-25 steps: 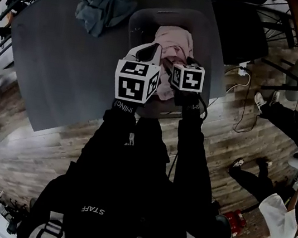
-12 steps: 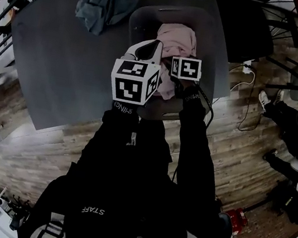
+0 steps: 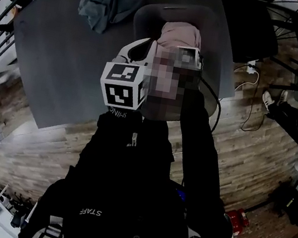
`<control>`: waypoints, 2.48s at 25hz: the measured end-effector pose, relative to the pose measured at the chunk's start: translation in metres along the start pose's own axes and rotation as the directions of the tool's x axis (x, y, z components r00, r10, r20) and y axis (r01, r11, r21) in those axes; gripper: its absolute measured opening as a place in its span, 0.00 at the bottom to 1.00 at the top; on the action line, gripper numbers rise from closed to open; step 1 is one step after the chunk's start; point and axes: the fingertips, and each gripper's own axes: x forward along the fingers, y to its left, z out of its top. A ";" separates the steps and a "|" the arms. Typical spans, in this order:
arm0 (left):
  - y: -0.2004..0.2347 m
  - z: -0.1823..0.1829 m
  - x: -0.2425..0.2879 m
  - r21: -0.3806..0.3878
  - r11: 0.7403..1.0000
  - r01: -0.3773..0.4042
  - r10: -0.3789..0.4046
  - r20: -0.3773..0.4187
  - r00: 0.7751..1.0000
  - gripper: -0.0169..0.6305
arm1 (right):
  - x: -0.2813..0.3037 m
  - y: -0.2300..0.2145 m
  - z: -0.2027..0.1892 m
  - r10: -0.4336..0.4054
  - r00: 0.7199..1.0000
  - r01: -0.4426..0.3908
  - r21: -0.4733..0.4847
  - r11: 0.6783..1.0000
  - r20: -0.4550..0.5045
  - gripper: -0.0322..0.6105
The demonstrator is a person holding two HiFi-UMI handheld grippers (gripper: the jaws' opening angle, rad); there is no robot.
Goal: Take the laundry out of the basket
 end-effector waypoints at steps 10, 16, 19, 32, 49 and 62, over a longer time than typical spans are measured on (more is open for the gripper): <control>0.010 0.001 -0.029 -0.017 1.000 -0.013 0.013 0.036 0.999 0.02 | -0.033 0.005 0.005 0.008 0.996 -0.005 -0.032 0.999 0.093 0.38; 0.013 0.005 -0.049 -0.026 1.000 -0.013 0.015 0.068 0.998 0.02 | -0.075 0.020 0.014 0.028 0.981 -0.017 -0.058 0.998 0.194 0.35; 0.011 0.009 -0.067 -0.026 1.000 -0.011 0.013 0.090 0.996 0.02 | -0.110 0.035 0.018 0.028 0.962 -0.009 -0.071 0.997 0.271 0.35; -0.030 0.064 -0.144 0.039 0.999 0.022 -0.032 0.263 0.964 0.02 | -0.323 0.073 0.035 -0.020 0.724 0.083 -0.059 0.995 0.690 0.35; -0.104 0.142 -0.227 0.201 0.979 0.028 -0.126 0.494 0.860 0.02 | -0.519 0.073 0.015 -0.119 0.375 0.168 0.059 0.984 0.919 0.35; -0.127 0.173 -0.255 0.275 0.961 0.001 -0.170 0.592 0.788 0.02 | -0.587 0.074 0.019 -0.140 0.197 0.218 0.096 0.971 0.970 0.36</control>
